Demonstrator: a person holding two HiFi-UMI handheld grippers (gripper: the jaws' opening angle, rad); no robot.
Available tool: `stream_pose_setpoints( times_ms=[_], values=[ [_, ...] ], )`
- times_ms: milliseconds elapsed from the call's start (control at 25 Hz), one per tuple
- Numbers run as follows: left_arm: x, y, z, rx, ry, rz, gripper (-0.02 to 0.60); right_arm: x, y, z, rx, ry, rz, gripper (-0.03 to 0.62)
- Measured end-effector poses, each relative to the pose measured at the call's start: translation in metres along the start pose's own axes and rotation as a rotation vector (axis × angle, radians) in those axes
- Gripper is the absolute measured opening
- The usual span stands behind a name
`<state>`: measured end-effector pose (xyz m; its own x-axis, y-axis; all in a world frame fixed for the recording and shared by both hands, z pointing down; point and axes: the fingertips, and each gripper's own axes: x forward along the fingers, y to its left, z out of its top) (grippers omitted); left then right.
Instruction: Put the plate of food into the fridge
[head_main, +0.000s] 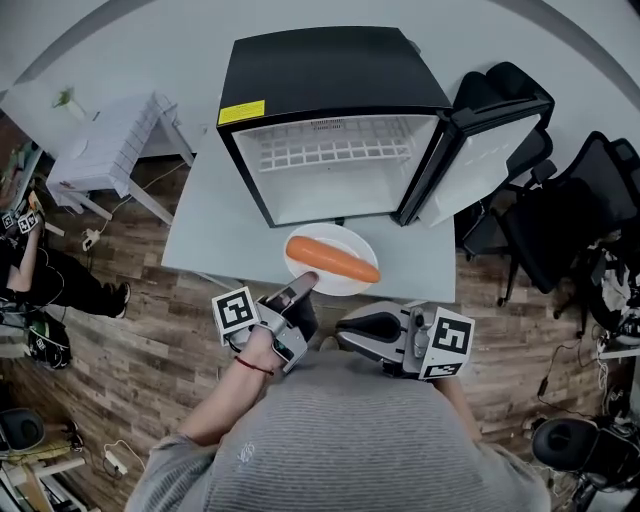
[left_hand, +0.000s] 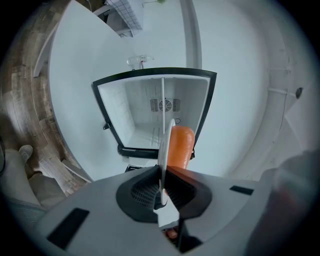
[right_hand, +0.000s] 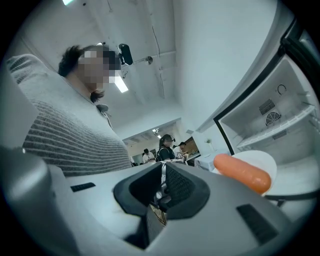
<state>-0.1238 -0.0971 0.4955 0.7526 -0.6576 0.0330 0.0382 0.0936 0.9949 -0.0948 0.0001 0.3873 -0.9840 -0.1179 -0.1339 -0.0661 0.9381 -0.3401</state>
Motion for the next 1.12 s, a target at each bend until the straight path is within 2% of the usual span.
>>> stream_pose_setpoints(
  times_ms=[200,560,920,1120],
  values=[
    [0.012,0.001,0.007,-0.019,-0.001,0.008,0.029,-0.001,-0.025,0.001,-0.018,0.042,-0.046,0.017],
    [0.042,-0.007,0.020,-0.028,-0.058,0.011,0.029,-0.011,-0.053,0.010,-0.008,0.099,0.014,0.017],
    [0.064,-0.014,0.032,-0.023,-0.114,0.019,0.029,-0.025,-0.079,0.013,-0.064,0.164,-0.011,0.017],
    [0.077,-0.017,0.045,-0.020,-0.150,0.027,0.029,-0.033,-0.093,0.018,-0.057,0.158,0.000,0.017]
  ],
)
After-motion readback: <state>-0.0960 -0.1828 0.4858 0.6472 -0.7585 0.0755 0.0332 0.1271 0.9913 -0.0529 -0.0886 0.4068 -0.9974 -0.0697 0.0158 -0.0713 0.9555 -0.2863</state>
